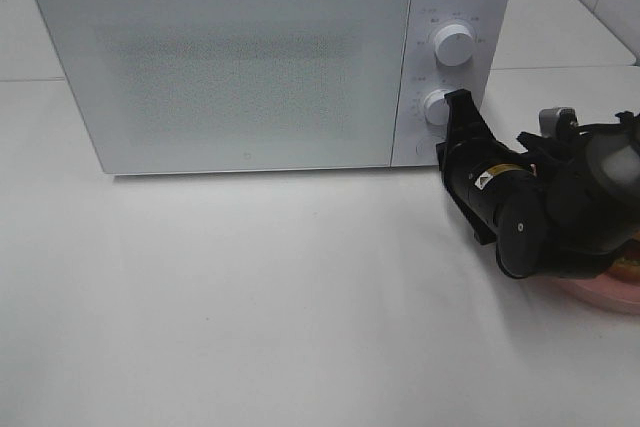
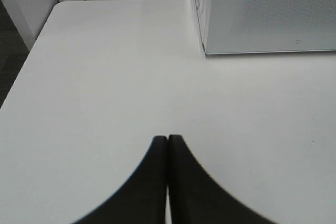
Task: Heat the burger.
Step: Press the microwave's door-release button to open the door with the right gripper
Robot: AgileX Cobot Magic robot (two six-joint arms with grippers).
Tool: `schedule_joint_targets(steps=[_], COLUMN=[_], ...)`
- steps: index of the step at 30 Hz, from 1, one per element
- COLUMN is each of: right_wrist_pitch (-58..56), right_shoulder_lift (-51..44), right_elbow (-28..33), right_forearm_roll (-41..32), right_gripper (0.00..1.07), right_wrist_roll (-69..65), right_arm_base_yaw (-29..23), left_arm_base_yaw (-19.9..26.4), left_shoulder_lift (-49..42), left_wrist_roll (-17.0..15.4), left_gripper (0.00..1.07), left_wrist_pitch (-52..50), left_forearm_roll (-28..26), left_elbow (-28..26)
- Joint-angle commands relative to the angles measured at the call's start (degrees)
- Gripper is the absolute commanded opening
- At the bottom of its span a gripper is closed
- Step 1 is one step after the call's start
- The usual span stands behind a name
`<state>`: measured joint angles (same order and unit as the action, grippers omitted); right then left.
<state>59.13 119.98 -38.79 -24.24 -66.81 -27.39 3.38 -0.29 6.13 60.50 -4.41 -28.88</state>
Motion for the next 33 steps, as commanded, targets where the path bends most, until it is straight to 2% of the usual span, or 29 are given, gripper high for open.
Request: schedule_joint_targets(steps=[1, 14, 33], right_wrist_pitch=[0.69, 2.52, -0.86], right_shoulder_lift=[0.57, 3.5, 3.5], right_elbow=[-0.92, -1.95, -9.68], right_forearm_roll=[-0.29, -0.8, -1.2], right_gripper=[0.0, 0.0, 0.0], right_wrist_roll=[0.29, -2.35, 3.27], right_arm_base_yaw=[0.23, 0.23, 1.6], left_arm_base_yaw=[-0.34, -0.34, -0.34], left_shoulder_lift=[-1.2, -1.2, -1.2], left_wrist_roll=[-0.23, -0.23, -0.23], left_gripper=[0.0, 0.0, 0.0], left_wrist_pitch=[-0.86, -0.86, -0.86], left_forearm_roll=[-0.17, -0.17, -0.17], left_elbow=[0.11, 0.11, 0.11])
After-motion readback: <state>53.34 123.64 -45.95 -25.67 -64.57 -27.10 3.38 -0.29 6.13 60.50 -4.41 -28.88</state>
